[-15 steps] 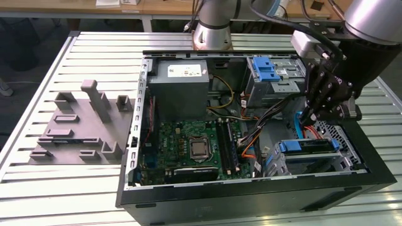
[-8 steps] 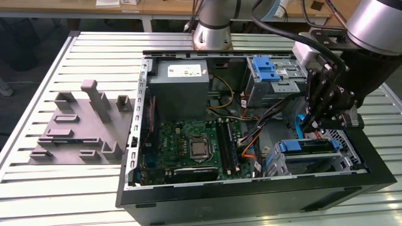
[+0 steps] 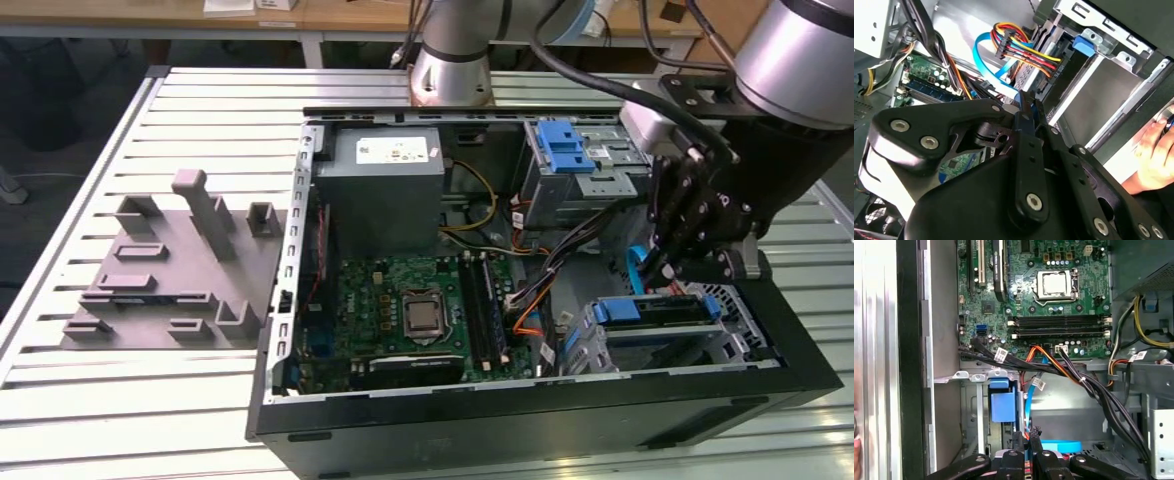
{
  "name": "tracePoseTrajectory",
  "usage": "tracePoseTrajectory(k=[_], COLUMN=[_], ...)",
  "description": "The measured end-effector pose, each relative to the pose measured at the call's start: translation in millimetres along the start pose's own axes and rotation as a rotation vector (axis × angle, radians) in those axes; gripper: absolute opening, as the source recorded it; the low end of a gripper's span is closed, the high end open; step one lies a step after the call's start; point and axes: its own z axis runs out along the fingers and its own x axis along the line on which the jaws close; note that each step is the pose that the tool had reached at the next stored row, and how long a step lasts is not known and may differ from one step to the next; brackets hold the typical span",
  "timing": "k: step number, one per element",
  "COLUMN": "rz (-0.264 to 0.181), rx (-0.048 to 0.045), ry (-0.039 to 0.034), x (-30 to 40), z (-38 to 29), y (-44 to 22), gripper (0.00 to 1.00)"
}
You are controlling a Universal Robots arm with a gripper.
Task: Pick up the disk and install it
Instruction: 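Insert the second disk wire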
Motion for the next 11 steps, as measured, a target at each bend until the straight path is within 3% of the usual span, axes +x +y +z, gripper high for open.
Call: tracePoseTrajectory(k=[4, 11], rz=[0.000, 0.000], rx=[0.0001, 0.0001], ry=[-0.0002, 0.0000], x=[3.8, 3.8], z=[3.6, 4.3], y=[-0.2, -2.9], gripper=[0.16, 0.16])
